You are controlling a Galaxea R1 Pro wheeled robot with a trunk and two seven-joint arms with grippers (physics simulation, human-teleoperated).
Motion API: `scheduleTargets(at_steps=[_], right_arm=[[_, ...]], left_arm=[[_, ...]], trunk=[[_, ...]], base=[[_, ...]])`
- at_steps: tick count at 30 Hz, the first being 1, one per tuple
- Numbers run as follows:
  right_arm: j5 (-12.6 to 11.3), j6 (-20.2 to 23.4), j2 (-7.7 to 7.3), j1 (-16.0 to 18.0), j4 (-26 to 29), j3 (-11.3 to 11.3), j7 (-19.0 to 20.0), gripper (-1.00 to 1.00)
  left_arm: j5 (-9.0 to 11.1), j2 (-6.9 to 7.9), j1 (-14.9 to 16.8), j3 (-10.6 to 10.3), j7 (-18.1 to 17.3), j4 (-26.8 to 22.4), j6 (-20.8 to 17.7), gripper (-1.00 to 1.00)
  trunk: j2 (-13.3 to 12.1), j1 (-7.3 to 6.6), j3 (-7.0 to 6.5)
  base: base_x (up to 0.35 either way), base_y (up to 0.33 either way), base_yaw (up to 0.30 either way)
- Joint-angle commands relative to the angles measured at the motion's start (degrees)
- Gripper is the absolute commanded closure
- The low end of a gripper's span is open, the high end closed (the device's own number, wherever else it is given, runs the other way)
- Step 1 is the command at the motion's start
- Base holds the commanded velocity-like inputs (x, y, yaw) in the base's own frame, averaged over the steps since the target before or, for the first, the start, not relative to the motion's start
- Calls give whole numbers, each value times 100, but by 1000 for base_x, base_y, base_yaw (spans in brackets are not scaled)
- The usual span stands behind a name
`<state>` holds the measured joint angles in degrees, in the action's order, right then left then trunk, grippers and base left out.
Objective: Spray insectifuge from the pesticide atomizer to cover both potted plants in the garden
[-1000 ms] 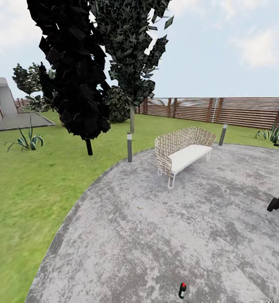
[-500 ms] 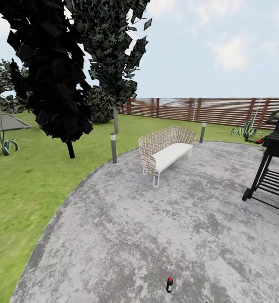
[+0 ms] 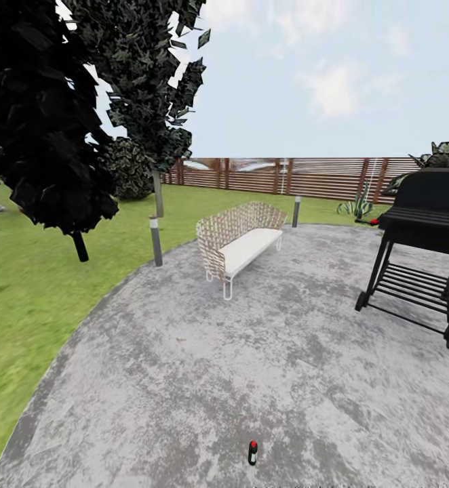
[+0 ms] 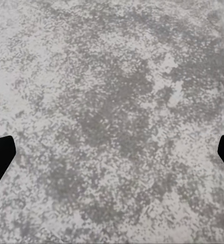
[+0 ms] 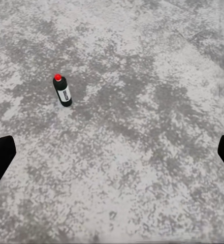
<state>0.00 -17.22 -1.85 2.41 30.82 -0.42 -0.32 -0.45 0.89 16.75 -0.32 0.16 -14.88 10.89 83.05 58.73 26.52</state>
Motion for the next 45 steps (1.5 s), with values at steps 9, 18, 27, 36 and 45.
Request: scheduleTargets(at_steps=[9,18,27,36,45], right_arm=[[0,-18,1,5,-6,-2,-3,-100],[0,-18,1,5,-9,-2,2,-100],[0,-18,1,5,-14,-2,4,-100],[0,-18,1,5,-14,-2,0,-100],[0,-11,1,5,-14,-2,-2,-100]], left_arm=[[-6,-1,12,-3,-6,0,19,-100],[-1,-1,12,-4,-24,3,19,-100],[-3,-1,13,-4,-25,3,19,-100],[-2,2,13,-4,-25,3,19,-100],[-7,18,19,-3,-25,3,19,-100]], trunk=[[3,0,6],[3,0,6],[3,0,6],[3,0,6],[3,0,6]], base=[[0,48,-267],[0,295,-267],[0,303,-267],[71,299,-268],[178,288,-268]])
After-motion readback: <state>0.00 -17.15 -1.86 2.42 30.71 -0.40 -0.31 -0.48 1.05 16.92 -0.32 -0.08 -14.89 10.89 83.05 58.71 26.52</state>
